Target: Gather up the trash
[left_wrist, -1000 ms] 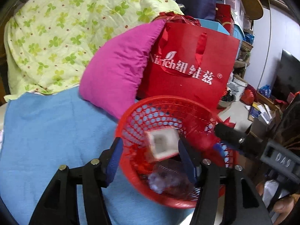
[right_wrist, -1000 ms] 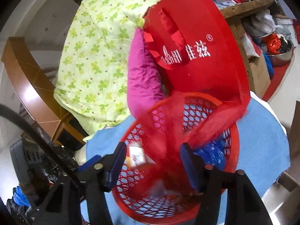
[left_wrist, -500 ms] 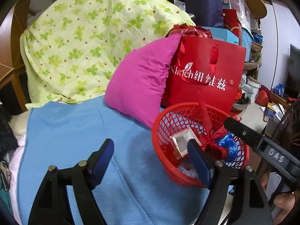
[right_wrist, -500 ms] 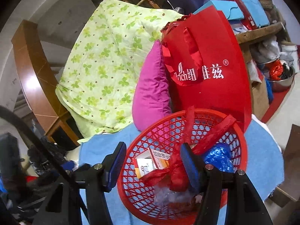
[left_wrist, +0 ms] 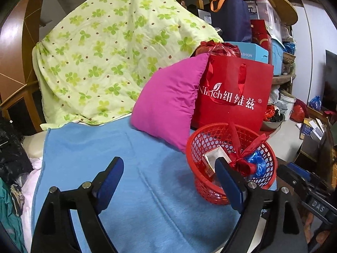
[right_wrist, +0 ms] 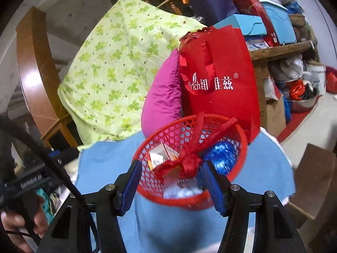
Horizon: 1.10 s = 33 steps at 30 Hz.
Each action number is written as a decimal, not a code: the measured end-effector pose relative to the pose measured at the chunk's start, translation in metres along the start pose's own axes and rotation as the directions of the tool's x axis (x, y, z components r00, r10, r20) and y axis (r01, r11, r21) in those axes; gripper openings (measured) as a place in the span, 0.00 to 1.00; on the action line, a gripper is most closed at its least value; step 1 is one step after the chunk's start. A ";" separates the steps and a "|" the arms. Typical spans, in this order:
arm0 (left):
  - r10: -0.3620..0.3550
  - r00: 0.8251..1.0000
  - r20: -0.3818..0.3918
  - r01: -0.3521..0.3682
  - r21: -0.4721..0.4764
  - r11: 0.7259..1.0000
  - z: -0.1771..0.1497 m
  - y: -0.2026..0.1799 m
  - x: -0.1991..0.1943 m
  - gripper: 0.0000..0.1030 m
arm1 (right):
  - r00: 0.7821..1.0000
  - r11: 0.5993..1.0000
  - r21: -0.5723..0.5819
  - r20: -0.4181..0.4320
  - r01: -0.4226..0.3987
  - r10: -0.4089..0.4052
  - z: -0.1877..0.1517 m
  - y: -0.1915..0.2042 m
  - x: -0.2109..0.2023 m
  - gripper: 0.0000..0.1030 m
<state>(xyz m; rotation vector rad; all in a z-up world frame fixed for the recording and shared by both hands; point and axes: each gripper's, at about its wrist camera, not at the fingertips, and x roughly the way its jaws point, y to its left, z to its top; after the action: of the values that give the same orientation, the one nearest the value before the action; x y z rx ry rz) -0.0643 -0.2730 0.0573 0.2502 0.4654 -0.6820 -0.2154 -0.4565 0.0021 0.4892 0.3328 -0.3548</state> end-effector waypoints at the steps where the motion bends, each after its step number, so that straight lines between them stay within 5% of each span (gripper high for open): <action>1: 0.005 1.000 0.000 -0.005 -0.001 1.000 0.000 0.001 -0.003 0.87 | 1.000 1.000 -0.010 -0.005 0.010 -0.010 0.000 0.002 -0.007 0.63; 9: 0.072 0.997 0.006 -0.071 -0.019 0.997 -0.003 0.010 -0.029 0.94 | 0.997 0.996 -0.074 -0.045 0.056 -0.059 0.008 0.027 -0.042 0.63; 16: 0.231 0.973 -0.008 -0.232 -0.017 0.973 -0.008 0.015 -0.052 0.96 | 0.996 0.988 -0.132 -0.024 0.078 -0.082 0.013 0.057 -0.071 0.63; 33: 0.172 0.985 0.010 -0.172 0.036 0.984 -0.006 0.001 -0.105 0.96 | 0.990 0.977 -0.162 -0.010 0.139 -0.142 0.006 0.074 -0.116 0.63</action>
<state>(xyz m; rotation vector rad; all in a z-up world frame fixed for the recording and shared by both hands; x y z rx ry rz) -0.1372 -0.2126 0.1034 0.3183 0.4193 -0.5226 -0.2870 -0.3692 0.0818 0.3112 0.4147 -0.4561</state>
